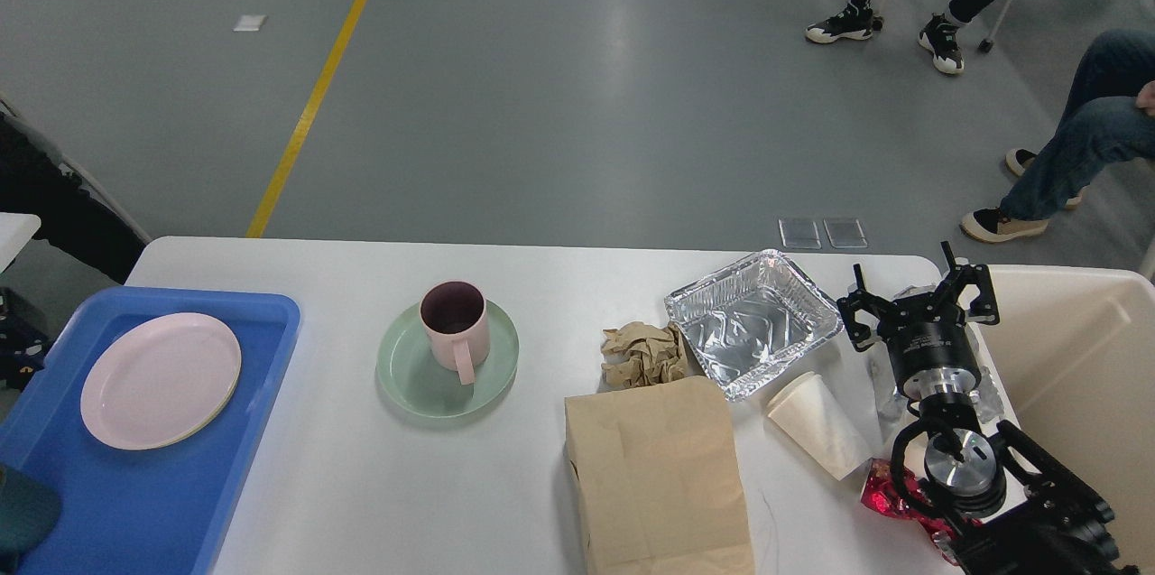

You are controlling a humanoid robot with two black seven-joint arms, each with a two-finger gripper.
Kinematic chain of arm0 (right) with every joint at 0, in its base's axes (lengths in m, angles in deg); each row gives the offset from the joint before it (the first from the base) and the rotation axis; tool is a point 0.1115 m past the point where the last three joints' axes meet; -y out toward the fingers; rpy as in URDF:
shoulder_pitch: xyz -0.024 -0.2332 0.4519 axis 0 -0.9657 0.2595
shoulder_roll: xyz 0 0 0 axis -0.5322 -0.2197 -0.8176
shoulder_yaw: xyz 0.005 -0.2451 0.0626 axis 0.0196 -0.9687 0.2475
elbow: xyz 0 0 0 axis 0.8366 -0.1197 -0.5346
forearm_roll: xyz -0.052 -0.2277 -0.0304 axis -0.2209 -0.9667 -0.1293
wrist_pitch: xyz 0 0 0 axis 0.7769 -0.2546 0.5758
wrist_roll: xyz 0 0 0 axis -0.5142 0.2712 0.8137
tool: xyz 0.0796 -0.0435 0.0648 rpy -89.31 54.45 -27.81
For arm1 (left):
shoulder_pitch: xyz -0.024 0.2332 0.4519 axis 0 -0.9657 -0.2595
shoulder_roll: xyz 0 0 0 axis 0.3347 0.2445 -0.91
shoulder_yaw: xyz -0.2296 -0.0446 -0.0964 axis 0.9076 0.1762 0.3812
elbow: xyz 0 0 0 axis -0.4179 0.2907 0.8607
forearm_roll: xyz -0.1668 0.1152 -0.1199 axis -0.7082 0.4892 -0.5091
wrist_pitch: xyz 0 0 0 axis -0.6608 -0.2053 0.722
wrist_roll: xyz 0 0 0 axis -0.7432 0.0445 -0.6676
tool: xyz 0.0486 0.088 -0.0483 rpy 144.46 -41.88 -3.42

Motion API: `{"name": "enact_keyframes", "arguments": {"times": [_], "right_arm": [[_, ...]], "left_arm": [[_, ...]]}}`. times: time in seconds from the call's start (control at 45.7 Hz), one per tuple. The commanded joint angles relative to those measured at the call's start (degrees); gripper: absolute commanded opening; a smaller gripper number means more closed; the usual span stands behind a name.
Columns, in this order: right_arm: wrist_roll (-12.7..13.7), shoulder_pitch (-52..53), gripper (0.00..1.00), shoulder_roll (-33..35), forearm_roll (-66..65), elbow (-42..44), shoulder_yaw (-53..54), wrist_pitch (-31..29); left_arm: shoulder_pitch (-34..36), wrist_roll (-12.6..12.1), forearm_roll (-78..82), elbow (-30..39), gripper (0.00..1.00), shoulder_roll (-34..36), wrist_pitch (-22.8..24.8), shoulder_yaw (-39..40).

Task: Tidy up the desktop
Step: 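Release the teal mug and withdraw the left gripper, then move the left gripper to the pink mug and grasp it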

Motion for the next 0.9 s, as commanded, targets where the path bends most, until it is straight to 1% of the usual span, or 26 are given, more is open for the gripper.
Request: {"name": "enact_keyframes", "arguments": {"times": [0.0, 0.087, 0.197, 0.328, 0.459, 0.547, 0.612, 0.722, 0.875], "right_arm": [[0.0, 0.0, 1.0, 0.0, 0.0, 0.01, 0.06, 0.0], [0.0, 0.0, 1.0, 0.0, 0.0, 0.01, 0.06, 0.0], [0.0, 0.0, 1.0, 0.0, 0.0, 0.01, -0.03, 0.0], [0.0, 0.0, 1.0, 0.0, 0.0, 0.01, -0.03, 0.0], [0.0, 0.0, 1.0, 0.0, 0.0, 0.1, 0.06, 0.0], [0.0, 0.0, 1.0, 0.0, 0.0, 0.1, -0.03, 0.0], [0.0, 0.0, 1.0, 0.0, 0.0, 0.09, -0.03, 0.0], [0.0, 0.0, 1.0, 0.0, 0.0, 0.1, -0.03, 0.0], [0.0, 0.0, 1.0, 0.0, 0.0, 0.01, -0.03, 0.0]], "left_arm": [[10.85, -0.04, -5.42, 8.33, 0.91, -8.11, 0.04, -3.85], [18.67, -0.04, -8.59, 14.3, 0.91, -14.61, -0.22, -5.52], [28.07, -0.04, -12.81, 22.56, 0.9, -22.79, -0.49, -5.09], [34.68, -0.04, -18.43, 28.02, 0.9, -31.14, -0.31, -2.01], [40.12, 0.13, -23.53, 32.5, 0.9, -35.19, 0.13, -0.51], [41.71, 0.39, -26.34, 34.44, 0.9, -36.16, 0.21, -0.16], [41.71, 1.27, -28.19, 34.79, 0.9, -37.13, 0.21, -0.16], [41.19, 2.5, -29.34, 34.71, 0.9, -37.92, 0.21, -0.07], [39.35, 2.94, -29.25, 34.18, 0.93, -37.75, -0.66, 0.28]]}}
